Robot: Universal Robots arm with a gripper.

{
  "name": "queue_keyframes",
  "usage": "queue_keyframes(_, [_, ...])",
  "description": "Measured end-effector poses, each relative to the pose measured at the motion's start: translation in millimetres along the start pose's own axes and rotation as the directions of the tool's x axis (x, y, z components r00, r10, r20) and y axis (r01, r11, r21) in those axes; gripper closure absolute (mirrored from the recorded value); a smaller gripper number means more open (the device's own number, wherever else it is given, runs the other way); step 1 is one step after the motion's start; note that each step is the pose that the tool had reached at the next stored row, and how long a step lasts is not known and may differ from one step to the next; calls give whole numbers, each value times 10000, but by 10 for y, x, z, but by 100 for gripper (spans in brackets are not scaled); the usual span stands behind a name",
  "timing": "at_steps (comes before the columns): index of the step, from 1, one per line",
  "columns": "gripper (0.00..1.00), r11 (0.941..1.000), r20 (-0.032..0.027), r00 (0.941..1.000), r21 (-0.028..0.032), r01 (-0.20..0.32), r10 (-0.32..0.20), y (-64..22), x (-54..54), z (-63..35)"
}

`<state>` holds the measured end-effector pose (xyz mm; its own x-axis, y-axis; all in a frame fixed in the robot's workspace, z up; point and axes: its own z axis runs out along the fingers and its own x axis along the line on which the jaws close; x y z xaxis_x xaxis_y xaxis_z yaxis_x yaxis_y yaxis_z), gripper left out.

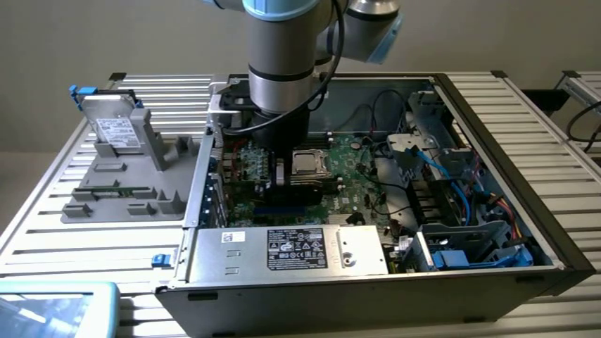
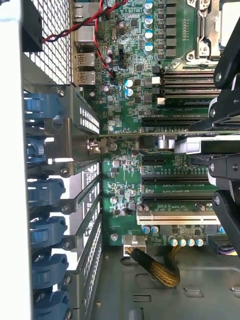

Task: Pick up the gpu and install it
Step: 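Insert the gpu into the slot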

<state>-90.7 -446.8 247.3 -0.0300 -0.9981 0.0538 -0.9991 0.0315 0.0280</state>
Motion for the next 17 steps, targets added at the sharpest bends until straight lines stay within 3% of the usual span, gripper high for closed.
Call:
queue_keyframes(16, [71,10000,20,10000,3,59,-59,-1,18,3])
queue_keyframes(17, [71,10000,44,10000,2,62,-62,-2,21,2])
